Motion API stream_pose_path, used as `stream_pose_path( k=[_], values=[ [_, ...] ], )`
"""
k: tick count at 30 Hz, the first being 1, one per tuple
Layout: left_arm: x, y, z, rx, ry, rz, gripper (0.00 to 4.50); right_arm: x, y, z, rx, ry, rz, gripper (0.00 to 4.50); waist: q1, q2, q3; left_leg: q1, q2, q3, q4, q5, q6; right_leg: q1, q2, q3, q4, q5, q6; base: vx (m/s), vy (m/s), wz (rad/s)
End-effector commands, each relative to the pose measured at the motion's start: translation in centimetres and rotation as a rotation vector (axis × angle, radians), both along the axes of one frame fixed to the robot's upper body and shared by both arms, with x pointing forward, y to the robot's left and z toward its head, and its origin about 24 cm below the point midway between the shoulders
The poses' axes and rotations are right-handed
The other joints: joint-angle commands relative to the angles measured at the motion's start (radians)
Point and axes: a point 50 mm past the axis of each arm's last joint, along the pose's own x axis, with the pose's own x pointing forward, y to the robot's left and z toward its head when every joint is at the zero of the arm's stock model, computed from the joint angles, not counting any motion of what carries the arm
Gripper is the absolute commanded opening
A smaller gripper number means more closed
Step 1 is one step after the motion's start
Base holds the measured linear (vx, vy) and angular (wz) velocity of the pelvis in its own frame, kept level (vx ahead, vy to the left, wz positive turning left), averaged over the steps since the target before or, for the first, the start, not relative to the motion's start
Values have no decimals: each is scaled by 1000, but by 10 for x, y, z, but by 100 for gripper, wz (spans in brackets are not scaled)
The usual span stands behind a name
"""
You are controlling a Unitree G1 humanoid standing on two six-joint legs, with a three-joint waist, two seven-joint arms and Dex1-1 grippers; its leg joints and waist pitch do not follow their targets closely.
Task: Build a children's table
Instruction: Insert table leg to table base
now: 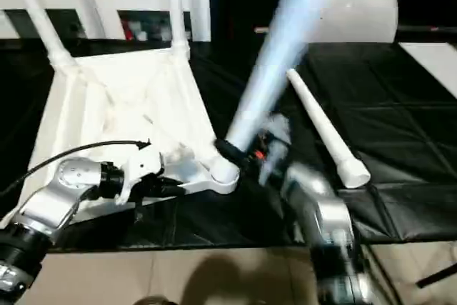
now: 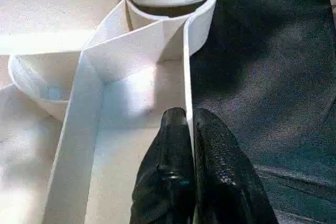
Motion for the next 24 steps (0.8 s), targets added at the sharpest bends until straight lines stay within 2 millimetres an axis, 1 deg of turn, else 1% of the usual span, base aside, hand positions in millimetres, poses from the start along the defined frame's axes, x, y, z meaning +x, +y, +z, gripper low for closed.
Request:
stream_pose_path(
  k=[1, 2, 3, 5, 6, 7, 8, 9, 10, 11, 12, 13, 14, 15, 16, 17, 18, 19, 20, 21, 23, 24],
  values=[
    [15, 5, 17, -17, -90, 77, 0, -17, -4, -29, -73, 115, -10, 189, -7, 6, -42, 12, 101, -52, -107, -340, -19, 19, -125, 83, -107, -482, -118, 0, 0, 0],
    [15, 5, 17, -16, -90, 78, 0, -18, -4, -30, -77, 109, -8, 189, -5, 9, -45, 13, 102, -51, -107, -328, -16, 20, -125, 82, -106, -475, -119, 0, 0, 0],
    [16, 5, 17, -13, -91, 79, 0, -21, -4, -29, -111, 86, 10, 189, -2, 11, -45, 15, 101, -47, -105, -316, -11, 17, -126, 84, -109, -470, -121, 0, 0, 0],
    [17, 5, 16, -4, -93, 78, 0, -25, -2, -30, -215, 40, 69, 189, 0, 9, -46, 10, 101, -47, -106, -287, -5, 23, -124, 82, -105, -450, -120, 0, 0, 0],
    [17, 5, 16, -4, -93, 78, 0, -25, -2, -30, -215, 40, 69, 189, 1, 10, -47, 11, 101, -46, -106, -279, -4, 22, -122, 82, -104, -442, -119, 0, 0, 0],
    [18, 5, 16, 4, -94, 74, 0, -27, -1, -31, -286, 12, 111, 189, 0, 6, -46, 9, 100, -45, -106, -276, -3, 23, -121, 81, -104, -442, -118, 0, 0, 0],
    [18, 5, 16, 5, -94, 73, 0, -28, -1, -31, -298, 8, 117, 189, 1, 7, -45, 9, 100, -45, -106, -277, 0, 23, -124, 82, -105, -462, -113, 0, 0, 0],
    [17, 4, 15, 18, -98, 63, 0, -27, 1, -31, -350, -12, 159, 189, -2, -12, -44, 8, 99, -44, -106, -274, 8, 24, -125, 82, -107, -489, -107, 0, 0, 0],
    [17, 5, 15, 24, -100, 59, 0, -25, 2, -30, -370, -18, 180, 189, 1, -5, -44, 9, 99, -46, -105, -273, 9, 23, -127, 82, -107, -504, -104, 0, 0, 0],
    [17, 4, 15, 28, -101, 57, 0, -24, 3, -30, -387, -25, 199, 189, -3, -11, -42, 9, 99, -44, -105, -280, 12, 20, -125, 81, -112, -535, -95, 0, 0, 0],
    [17, 5, 14, 34, -102, 53, 0, -21, 6, -29, -405, -33, 224, 189, -3, -9, -41, 15, 98, -44, -104, -294, 11, 15, -127, 82, -117, -569, -88, 0, 0, 0],
    [17, 5, 14, 39, -104, 48, 0, -19, 8, -29, -413, -37, 243, 189, -6, -20, -37, 15, 98, -44, -104, -301, 13, 13, -127, 82, -120, -585, -84, 0, 0, 0],
    [17, 5, 14, 42, -104, 45, 0, -18, 9, -28, -417, -39, 253, 189, -7, -12, -37, 15, 98, -48, -106, -314, 9, 14, -125, 79, -120, -603, -79, 0, 0, 0],
    [16, 4, 15, 46, -105, 39, 0, -17, 11, -27, -425, -40, 278, 189, -11, -21, -33, 16, 100, -48, -108, -331, 5, 10, -126, 80, -125, -618, -69, 0, 0, 0],
    [16, 5, 16, 54, -107, 23, 0, -15, 14, -27, -435, -37, 326, 189, -13, -27, -28, 16, 98, -49, -109, -344, 6, 8, -127, 79, -127, -640, -63, 0, 0, 0],
    [16, 4, 16, 58, -108, 17, 0, -15, 14, -27, -438, -36, 342, 189, -12, -24, -29, 17, 97, -51, -108, -352, 4, 8, -127, 78, -126, -649, -63, 0, 0, 0],
    [16, 4, 16, 59, -108, 12, 0, -15, 15, -26, -440, -35, 353, 189, -14, -26, -29, 20, 98, -51, -110, -359, 0, 7, -127, 78, -129, -653, -58, 0, 0, 0],
    [16, 4, 17, 61, -109, 5, 0, -15, 15, -26, -441, -34, 366, 189, -15, -31, -26, 20, 99, -50, -111, -359, 1, 5, -127, 79, -132, -653, -56, 0, 0, 0],
    [16, 4, 17, 65, -111, -6, 0, -15, 16, -26, -439, -33, 381, 189, -14, -32, -26, 22, 100, -49, -112, -354, 3, 6, -127, 80, -133, -638, -58, 0, 0, 0],
    [16, 2, 19, 68, -116, -30, 0, -16, 17, -26, -429, -37, 404, 189, -16, -40, -19, 17, 100, -49, -117, -344, 10, 7, -126, 80, -132, -626, -59, 0, 0, 0],
    [17, -1, 21, 65, -120, -62, 0, -17, 19, -25, -403, -32, 425, 189, -14, -37, -19, 21, 102, -48, -117, -335, 14, 4, -126, 82, -131, -607, -67, 0, 0, 0],
    [17, -4, 23, 58, -126, -87, 0, -18, 21, -25, -388, -31, 446, 189, -15, -38, -16, 17, 104, -49, -120, -330, 14, 7, -127, 83, -128, -585, -76, 0, 0, 0]
  ],
)
